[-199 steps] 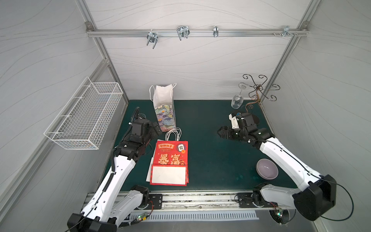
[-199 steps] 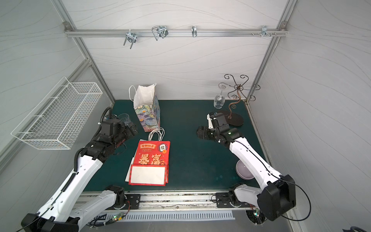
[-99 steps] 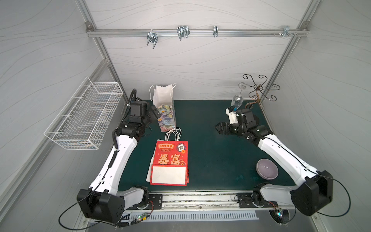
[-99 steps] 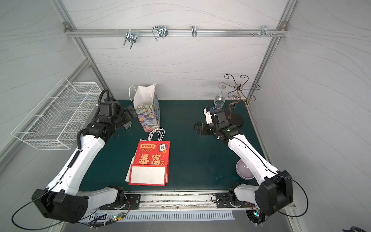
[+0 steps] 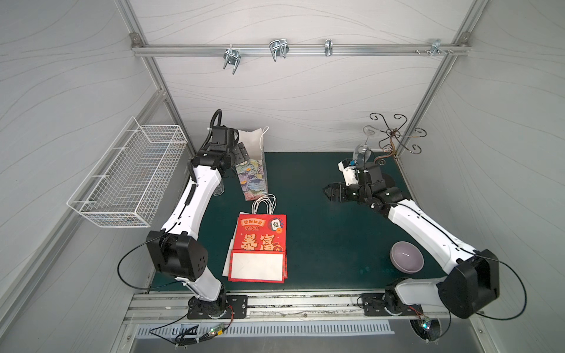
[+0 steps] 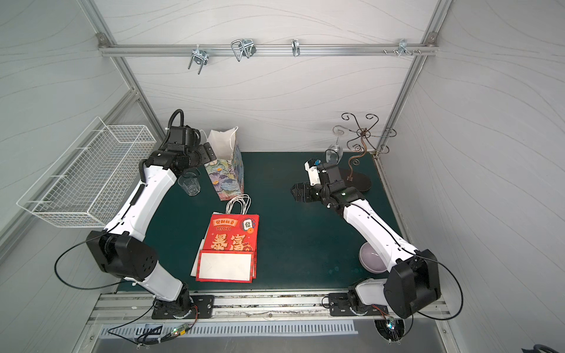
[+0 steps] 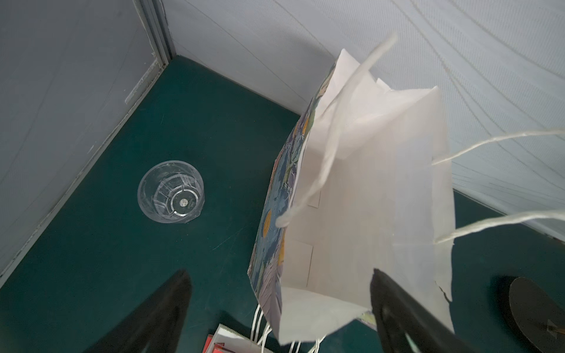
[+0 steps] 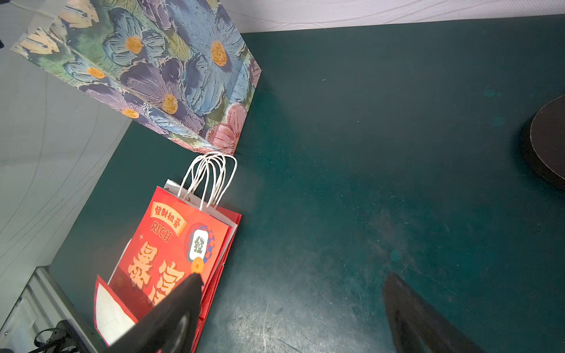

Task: Put away the paper bag
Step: Pick up the paper bag from the center of the board.

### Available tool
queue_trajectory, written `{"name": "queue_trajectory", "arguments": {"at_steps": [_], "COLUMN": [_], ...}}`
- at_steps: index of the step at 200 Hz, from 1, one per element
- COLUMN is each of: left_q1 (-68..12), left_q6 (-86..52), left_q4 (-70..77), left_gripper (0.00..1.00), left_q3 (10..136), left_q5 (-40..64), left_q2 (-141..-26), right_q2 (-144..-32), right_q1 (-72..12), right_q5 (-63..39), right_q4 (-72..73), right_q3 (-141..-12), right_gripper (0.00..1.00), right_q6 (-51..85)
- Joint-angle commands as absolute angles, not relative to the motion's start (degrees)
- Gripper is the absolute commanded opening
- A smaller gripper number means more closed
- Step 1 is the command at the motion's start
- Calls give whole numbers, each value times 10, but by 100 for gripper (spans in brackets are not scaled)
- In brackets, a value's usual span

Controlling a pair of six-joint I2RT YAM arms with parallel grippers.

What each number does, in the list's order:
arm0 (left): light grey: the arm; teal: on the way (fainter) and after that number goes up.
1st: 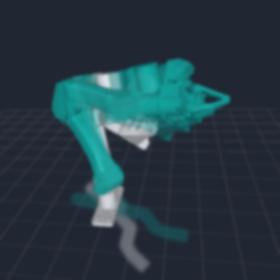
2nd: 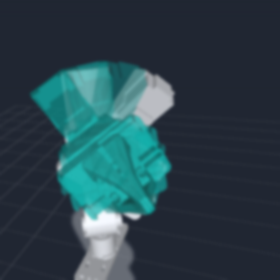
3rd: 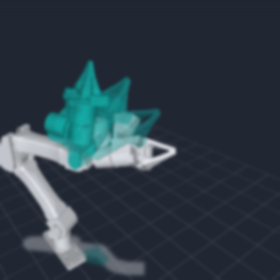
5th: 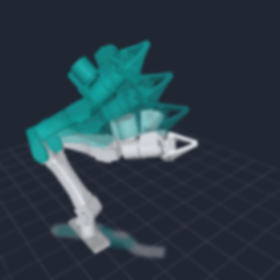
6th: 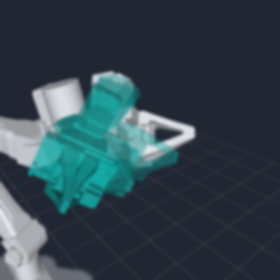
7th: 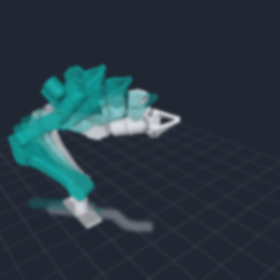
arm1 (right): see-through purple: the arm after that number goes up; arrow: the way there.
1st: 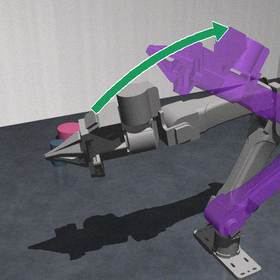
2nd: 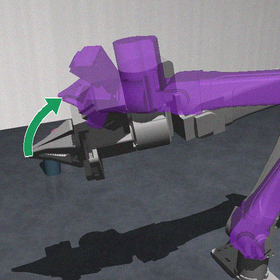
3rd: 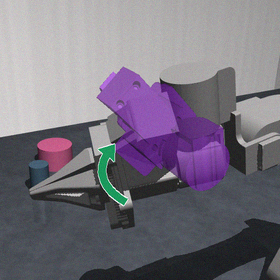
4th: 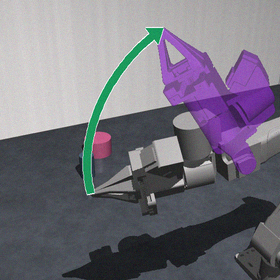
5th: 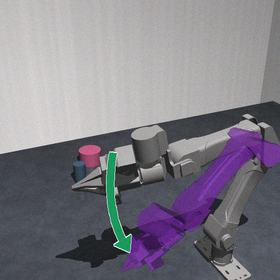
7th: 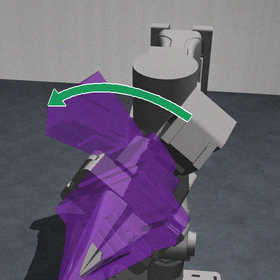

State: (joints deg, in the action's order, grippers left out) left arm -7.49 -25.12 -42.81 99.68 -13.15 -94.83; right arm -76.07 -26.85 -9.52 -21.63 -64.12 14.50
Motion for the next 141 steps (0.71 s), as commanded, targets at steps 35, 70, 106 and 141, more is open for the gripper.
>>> {"name": "queue_trajectory", "arguments": {"at_steps": [35,70,106,141], "left_q1": [-66,-65,-66,-66], "left_q6": [-234,-229,-220,-211], "left_q4": [-451,-454,-454,-450], "left_gripper": [71,55,42,27], "left_q3": [1102,1128,1142,1146], "left_q5": [-153,-142,-143,-145], "left_q2": [-1022,-1054,-1076,-1087], "right_q2": [-756,-754,-748,-738], "right_q1": [-265,-265,-263,-261], "right_q5": [-106,-105,-104,-100], "right_q4": [-188,-184,-182,-179], "right_q3": [-623,-624,-622,-618], "right_gripper": [92,92,92,91], "right_q6": [152,147,142,136]}}
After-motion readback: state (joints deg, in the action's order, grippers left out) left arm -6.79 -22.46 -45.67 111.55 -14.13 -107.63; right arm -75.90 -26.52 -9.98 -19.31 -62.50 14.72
